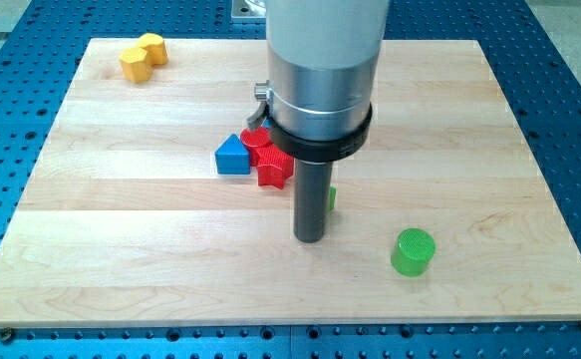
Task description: Move green circle towards bottom right
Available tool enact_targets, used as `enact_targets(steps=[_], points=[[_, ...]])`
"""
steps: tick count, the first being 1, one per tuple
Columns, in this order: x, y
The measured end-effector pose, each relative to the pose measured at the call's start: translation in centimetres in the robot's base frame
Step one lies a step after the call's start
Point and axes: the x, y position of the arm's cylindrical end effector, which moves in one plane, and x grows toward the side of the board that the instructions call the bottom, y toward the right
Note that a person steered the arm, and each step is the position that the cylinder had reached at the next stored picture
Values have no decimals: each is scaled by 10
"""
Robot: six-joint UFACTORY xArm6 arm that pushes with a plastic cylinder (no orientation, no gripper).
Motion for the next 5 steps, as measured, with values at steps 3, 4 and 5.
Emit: enact_targets(steps=[3,4,5], points=[[-42,21],[-50,23],[-51,36]])
